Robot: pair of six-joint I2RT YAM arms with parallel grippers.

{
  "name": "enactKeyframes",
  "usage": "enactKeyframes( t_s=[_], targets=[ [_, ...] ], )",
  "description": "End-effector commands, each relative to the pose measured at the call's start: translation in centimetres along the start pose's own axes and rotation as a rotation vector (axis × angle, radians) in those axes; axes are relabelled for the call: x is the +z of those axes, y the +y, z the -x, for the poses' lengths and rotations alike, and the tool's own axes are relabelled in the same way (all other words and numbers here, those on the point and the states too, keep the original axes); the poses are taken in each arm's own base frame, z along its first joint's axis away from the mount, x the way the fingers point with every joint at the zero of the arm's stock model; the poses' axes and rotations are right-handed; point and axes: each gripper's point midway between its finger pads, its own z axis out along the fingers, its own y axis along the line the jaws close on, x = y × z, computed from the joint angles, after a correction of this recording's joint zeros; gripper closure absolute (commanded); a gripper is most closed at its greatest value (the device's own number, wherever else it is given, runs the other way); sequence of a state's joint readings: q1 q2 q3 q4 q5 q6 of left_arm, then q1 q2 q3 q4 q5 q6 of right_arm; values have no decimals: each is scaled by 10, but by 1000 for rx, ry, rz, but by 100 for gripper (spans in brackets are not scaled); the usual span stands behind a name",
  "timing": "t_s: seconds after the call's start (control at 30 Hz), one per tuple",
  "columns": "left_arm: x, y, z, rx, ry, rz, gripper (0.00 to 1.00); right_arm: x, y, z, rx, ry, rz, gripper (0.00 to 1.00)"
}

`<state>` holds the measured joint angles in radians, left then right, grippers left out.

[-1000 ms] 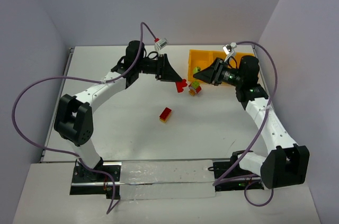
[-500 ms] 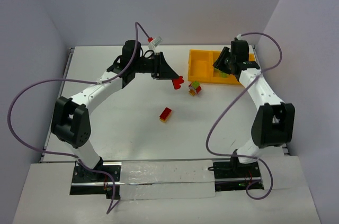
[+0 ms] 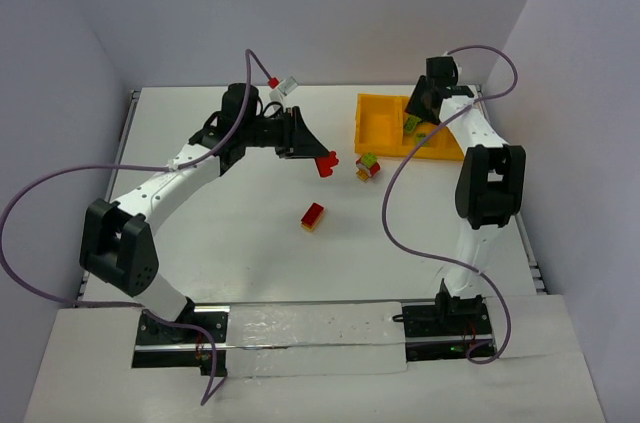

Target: Sort the legos into containers by color

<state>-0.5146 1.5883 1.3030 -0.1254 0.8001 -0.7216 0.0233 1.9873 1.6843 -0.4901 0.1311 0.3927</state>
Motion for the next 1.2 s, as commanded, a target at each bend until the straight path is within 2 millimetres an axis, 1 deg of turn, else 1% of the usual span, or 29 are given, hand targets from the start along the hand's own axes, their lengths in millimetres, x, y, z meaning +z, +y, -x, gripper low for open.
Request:
enactKeyframes(
  t_s=[0.0,0.03,0.1,0.2,0.27,0.37,0.43,0.5,0.53,0.6,0.63,0.67,0.7,0.73,0.77,0.83,0.87,0.93,0.97,1.0,1.03,1.17],
  targets=[
    [-9,-14,6,54,-33,-7,100,-3,-3,25,-9,-41,-28,34],
    [-9,-14,6,57,-33,-6,100,-5,-3,27,-10,-43,-28,31],
    [-10,-14,7,60,-32,-2,100,-12,-3,31,-12,-55,-24,29],
    [-9,-15,9,66,-34,-2,100,-36,1,41,-14,-94,3,29],
    [-8,-15,10,65,-36,-9,100,-44,0,43,-15,-111,11,30],
    [-6,-16,11,63,-35,-21,100,-70,3,54,-15,-155,32,33],
    [-6,-18,12,69,-36,-26,100,-90,19,57,-24,-183,130,35],
    [-6,-18,13,75,-35,-27,100,-120,42,44,-57,-191,292,36],
    [-5,-18,13,76,-31,-29,100,-135,57,36,-87,-199,384,36],
    [-4,-17,14,81,-23,-34,100,-164,89,7,-178,-185,588,35],
    [-3,-18,13,82,-17,-39,100,-161,94,-5,-198,-170,608,35],
    [-2,-18,12,84,-9,-47,100,-185,113,-29,-248,-134,763,34],
    [-2,-18,13,86,-6,-50,100,-210,125,-42,-291,-110,893,34],
    [-1,-19,13,87,-3,-54,100,-207,126,-51,-294,-90,896,34],
    [-1,-18,13,91,-3,-53,100,-217,130,-61,-307,-66,950,33],
    [1,-18,12,101,11,-68,100,-249,138,-95,-331,23,1144,32],
    [1,-19,12,103,17,-75,100,-262,139,-105,-329,44,1217,31],
    [2,-21,13,111,19,-86,100,-290,145,-112,-330,54,1345,29],
    [2,-22,13,112,22,-91,100,-291,143,-119,-306,83,1345,28],
    [3,-23,14,113,25,-99,100,-301,144,-127,-296,100,1397,27],
    [3,-25,15,117,25,-106,100,-305,145,-130,-301,101,1434,26],
    [3,-30,16,122,24,-133,100,-310,152,-141,-292,150,1472,26]
  ],
)
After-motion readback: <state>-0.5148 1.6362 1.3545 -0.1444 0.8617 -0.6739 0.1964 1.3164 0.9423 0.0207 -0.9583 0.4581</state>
